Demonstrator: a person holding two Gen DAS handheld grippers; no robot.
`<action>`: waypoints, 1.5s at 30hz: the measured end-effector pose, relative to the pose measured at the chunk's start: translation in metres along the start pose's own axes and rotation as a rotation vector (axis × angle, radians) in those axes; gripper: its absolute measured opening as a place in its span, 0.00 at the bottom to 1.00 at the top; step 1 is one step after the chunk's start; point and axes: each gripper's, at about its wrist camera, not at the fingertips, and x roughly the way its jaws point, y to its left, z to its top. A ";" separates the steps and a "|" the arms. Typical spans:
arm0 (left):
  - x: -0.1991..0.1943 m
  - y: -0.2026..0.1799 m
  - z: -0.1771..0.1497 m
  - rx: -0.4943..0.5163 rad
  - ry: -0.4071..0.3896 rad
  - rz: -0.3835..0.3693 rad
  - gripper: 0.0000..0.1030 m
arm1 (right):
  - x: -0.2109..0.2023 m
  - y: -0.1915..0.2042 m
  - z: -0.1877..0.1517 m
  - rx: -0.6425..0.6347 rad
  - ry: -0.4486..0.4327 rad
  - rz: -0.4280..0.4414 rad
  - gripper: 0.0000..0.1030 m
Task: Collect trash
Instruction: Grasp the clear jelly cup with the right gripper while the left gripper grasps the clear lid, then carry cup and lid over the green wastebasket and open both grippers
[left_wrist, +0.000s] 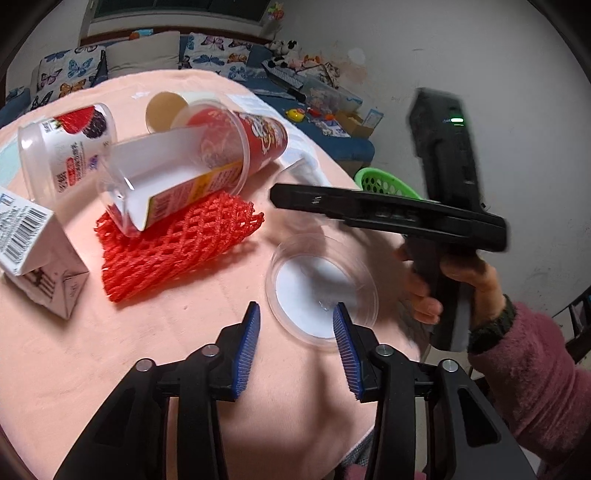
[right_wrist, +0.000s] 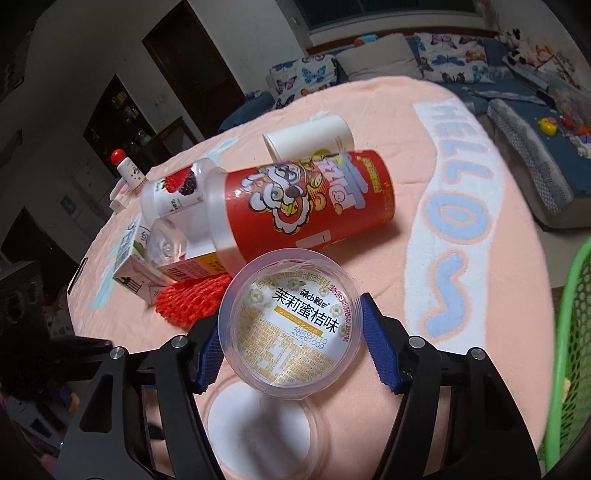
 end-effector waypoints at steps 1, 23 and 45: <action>0.003 0.001 0.000 -0.004 0.007 0.003 0.33 | -0.005 0.001 -0.001 0.001 -0.010 -0.003 0.64; 0.035 -0.012 0.019 0.011 0.058 0.145 0.05 | -0.117 -0.071 -0.040 0.111 -0.158 -0.296 0.64; 0.046 -0.097 0.112 0.195 -0.041 0.056 0.05 | -0.132 -0.221 -0.089 0.387 -0.075 -0.543 0.68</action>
